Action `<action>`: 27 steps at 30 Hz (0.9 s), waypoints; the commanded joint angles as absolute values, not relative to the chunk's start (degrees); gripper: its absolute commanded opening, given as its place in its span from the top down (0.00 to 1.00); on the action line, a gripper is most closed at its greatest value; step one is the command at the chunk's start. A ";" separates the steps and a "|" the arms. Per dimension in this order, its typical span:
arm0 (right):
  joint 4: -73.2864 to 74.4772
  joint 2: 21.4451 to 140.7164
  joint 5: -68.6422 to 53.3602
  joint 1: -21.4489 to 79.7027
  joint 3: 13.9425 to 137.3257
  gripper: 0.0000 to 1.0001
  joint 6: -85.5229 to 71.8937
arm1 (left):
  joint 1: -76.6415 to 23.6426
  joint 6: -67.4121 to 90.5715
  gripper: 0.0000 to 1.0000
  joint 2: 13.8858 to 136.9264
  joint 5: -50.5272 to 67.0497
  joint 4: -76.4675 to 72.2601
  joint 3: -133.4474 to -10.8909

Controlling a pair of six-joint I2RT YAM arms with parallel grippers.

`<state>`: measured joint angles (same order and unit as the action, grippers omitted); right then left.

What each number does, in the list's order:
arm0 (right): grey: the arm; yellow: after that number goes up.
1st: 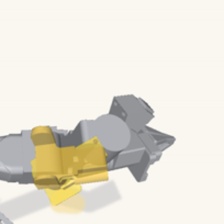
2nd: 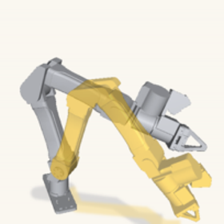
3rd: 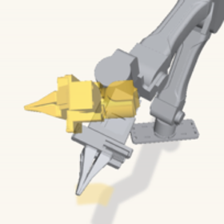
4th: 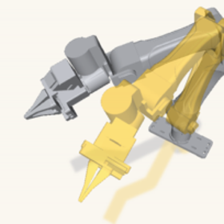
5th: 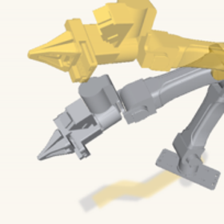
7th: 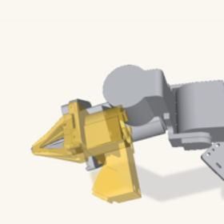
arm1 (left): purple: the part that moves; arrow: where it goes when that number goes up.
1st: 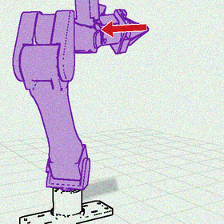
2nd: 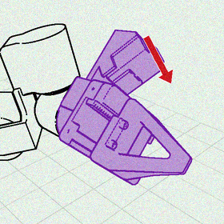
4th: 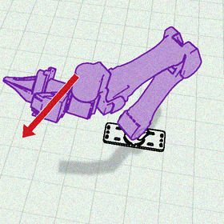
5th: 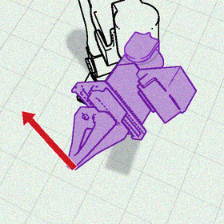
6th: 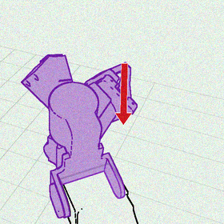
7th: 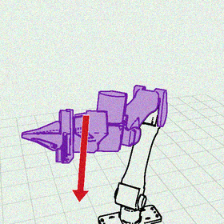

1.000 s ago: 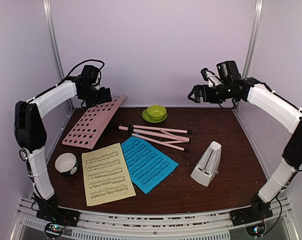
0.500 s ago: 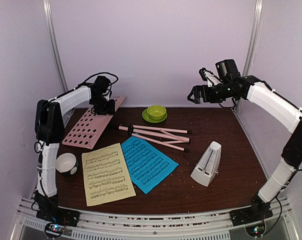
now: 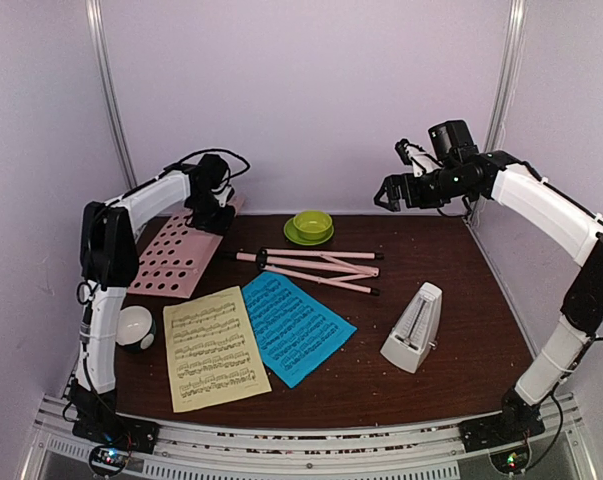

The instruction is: Set up the instrument practice props

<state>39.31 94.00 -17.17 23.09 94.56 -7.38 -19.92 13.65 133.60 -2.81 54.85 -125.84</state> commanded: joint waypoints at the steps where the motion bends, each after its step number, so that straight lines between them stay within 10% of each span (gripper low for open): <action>1: 38.75 92.14 -17.92 23.27 92.94 0.00 -6.94 | -20.39 3.96 1.00 129.55 -11.42 53.32 -133.73; 12: 30.85 85.26 -24.97 20.67 86.62 0.00 -12.98 | -28.14 -25.29 1.00 112.84 -19.81 17.76 -128.14; 27: 8.91 81.06 -41.97 16.40 79.29 0.01 -29.97 | -39.20 -51.64 1.00 96.54 -2.14 2.12 -121.42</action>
<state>17.45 80.79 -35.40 16.21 78.70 -24.43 -37.56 -40.62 105.89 -6.52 25.21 -120.92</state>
